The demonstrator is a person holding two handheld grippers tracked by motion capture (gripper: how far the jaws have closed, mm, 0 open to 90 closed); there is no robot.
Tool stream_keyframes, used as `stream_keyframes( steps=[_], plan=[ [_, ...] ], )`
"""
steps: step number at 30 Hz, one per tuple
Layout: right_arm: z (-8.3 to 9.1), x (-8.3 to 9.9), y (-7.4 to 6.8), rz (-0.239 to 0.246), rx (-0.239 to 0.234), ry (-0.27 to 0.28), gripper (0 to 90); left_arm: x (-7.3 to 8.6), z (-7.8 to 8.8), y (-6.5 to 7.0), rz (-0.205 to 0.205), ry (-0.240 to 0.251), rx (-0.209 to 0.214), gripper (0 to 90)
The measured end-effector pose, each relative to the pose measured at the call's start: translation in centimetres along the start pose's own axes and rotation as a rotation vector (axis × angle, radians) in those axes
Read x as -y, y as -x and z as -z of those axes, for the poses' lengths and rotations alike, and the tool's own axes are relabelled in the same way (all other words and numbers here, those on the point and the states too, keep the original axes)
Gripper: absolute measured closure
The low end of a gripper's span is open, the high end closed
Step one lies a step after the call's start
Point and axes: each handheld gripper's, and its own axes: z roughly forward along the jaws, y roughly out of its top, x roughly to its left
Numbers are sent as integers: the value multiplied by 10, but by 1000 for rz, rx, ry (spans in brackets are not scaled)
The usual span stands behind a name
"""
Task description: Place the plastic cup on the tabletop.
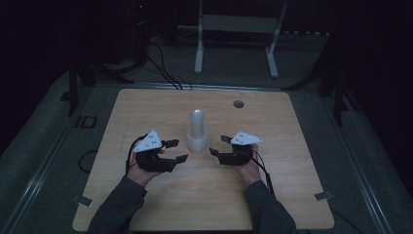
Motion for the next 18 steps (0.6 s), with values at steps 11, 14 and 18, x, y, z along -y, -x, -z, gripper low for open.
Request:
stream_keyframes(
  steps=[11,14,18],
  plan=[
    [6,4,-3,15,-12,-24,233,0,1,0,2,2,0,332],
    [8,5,-4,10,-13,-33,200,0,1,0,1,2,0,333],
    [10,7,-5,8,-15,-52,163,0,1,0,1,2,-1,332]
  ],
)
